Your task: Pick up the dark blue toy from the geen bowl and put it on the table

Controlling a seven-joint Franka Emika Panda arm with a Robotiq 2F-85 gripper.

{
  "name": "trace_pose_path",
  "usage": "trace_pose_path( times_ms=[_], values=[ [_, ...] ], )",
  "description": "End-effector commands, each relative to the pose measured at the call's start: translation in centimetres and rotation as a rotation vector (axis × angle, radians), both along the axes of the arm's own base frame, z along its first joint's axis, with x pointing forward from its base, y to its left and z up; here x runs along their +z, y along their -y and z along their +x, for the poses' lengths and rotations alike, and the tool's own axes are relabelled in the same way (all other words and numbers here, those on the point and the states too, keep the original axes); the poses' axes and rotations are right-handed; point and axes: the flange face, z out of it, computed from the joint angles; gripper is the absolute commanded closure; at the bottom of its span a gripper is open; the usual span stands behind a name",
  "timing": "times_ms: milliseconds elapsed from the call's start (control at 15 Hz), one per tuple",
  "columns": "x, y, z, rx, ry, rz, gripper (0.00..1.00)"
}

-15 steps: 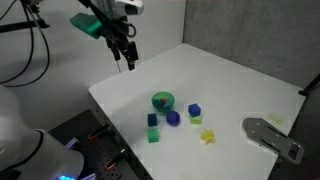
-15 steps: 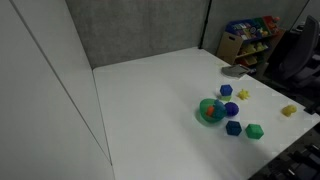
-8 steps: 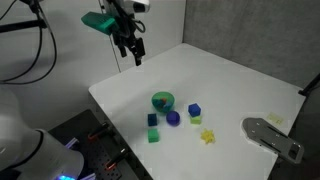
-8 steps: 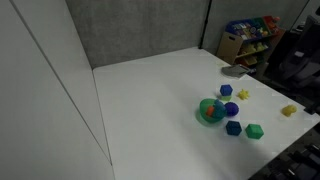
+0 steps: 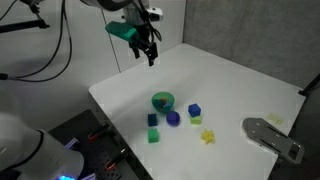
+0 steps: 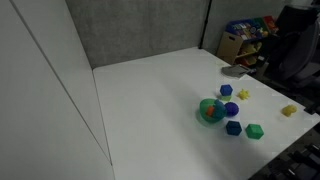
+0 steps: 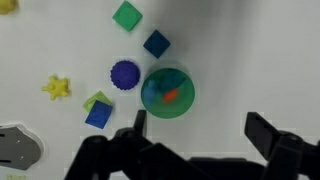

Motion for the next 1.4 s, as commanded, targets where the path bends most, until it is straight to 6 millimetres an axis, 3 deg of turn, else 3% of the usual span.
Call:
trace_pose_path(
  times_ms=[0, 667, 800, 867, 1133, 1333],
  values=[
    [-3.0, -0.5, 2.5, -0.031, 0.021, 0.005, 0.00],
    [-13.6, -0.4, 5.1, -0.100, -0.063, -0.019, 0.00],
    [-14.8, -0.3, 5.4, -0.107, -0.080, -0.023, 0.00],
    [-14.4, -0.2, 4.3, -0.088, -0.082, -0.006, 0.00],
    [-15.3, -0.2, 4.8, -0.092, -0.095, -0.009, 0.00],
    [-17.4, 0.4, 5.3, -0.119, -0.103, -0.007, 0.00]
  ],
)
